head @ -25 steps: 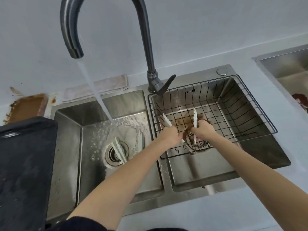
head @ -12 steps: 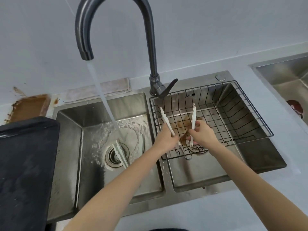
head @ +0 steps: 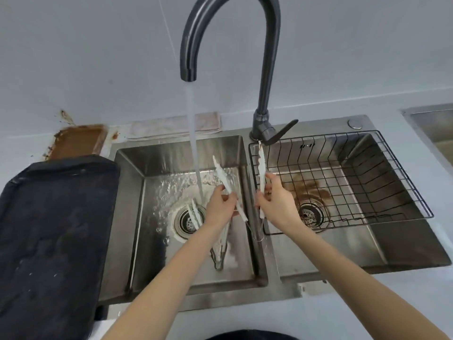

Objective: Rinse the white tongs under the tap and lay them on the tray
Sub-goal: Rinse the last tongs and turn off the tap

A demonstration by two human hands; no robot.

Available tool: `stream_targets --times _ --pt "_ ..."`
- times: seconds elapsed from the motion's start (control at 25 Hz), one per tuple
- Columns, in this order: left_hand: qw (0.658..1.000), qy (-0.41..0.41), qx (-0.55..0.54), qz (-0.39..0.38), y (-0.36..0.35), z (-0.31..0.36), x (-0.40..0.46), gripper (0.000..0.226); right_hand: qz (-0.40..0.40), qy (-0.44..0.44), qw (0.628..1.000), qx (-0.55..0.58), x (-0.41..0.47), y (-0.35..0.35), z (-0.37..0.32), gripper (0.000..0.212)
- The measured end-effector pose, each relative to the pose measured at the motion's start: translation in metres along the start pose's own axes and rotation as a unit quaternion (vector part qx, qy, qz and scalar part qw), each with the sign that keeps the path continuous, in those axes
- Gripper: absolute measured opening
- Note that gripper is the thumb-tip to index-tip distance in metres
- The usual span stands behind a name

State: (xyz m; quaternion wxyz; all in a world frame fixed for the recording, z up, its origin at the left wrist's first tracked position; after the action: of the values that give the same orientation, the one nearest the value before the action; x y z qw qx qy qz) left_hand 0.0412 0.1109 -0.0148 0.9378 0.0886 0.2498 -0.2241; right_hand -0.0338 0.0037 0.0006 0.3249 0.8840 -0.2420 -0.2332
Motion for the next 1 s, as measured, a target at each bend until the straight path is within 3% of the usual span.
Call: stream_targets --times 0.16,0.36,0.52,0.72,1.0 --pt "0.982 0.033 -0.182 0.046 0.037 0.003 0.01 0.017 -0.034 -0.001 0.999 -0.023 -0.001 -0.029 -0.018 0.046" --pt "0.944 0.064 -0.323 0.036 0.068 0.01 0.03 0.023 -0.05 -0.021 0.997 -0.053 0.003 -0.06 -0.033 0.049" --pt "0.923 0.097 -0.372 0.011 0.07 0.02 0.054 0.021 -0.031 -0.05 0.997 -0.044 0.008 -0.069 -0.034 0.049" --pt "0.887 0.178 -0.426 -0.01 0.057 0.021 0.073 0.04 -0.005 -0.033 0.997 -0.063 0.01 -0.065 -0.038 0.051" --pt "0.887 0.198 -0.416 -0.015 0.058 0.005 0.087 0.039 0.036 0.006 0.996 -0.077 0.002 -0.06 -0.045 0.055"
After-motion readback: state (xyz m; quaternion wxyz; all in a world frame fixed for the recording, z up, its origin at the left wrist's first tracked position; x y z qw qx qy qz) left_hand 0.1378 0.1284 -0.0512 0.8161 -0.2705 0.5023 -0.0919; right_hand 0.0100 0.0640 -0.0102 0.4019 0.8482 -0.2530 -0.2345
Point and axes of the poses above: each hand's wrist, its own x-axis towards the middle knuckle, its own y-axis out of the back of the hand, z = x × y, the point moved 1 cm from there along x, towards the middle knuckle, and after that the axes turned 10 degrees about -x, right-handed, at the moved point
